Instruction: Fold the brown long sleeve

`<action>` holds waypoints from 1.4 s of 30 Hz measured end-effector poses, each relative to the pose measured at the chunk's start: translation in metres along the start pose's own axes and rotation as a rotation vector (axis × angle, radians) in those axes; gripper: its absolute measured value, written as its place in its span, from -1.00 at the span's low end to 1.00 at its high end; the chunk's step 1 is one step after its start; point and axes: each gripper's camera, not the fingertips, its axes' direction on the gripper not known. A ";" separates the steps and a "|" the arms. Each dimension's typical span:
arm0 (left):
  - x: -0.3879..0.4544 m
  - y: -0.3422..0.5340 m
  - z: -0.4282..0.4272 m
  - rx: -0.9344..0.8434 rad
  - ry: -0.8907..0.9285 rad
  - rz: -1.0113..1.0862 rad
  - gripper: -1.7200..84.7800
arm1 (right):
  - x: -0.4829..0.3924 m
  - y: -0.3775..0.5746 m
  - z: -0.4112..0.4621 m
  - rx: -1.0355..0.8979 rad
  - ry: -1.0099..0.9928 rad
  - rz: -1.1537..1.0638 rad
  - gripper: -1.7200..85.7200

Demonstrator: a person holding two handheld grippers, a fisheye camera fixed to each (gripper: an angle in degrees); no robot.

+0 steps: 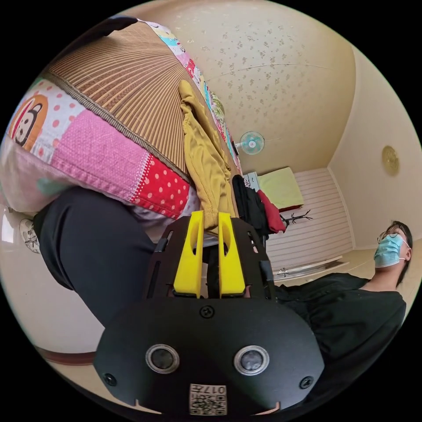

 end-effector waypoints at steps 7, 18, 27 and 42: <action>-0.011 0.001 -0.031 0.004 0.075 -0.001 -0.82 | 0.012 0.005 -0.002 -0.150 -0.243 -0.051 -0.86; 0.047 -0.002 -0.101 0.071 0.522 0.346 -0.84 | -0.057 0.031 -0.154 0.134 -0.592 -0.453 -0.90; 0.048 -0.006 -0.112 0.183 0.528 0.289 -0.84 | -0.099 0.027 -0.181 0.106 -0.507 -0.607 -0.90; 0.013 -0.219 0.009 0.378 0.133 -0.073 -0.80 | -0.102 -0.200 0.017 0.209 -0.096 -0.124 -0.82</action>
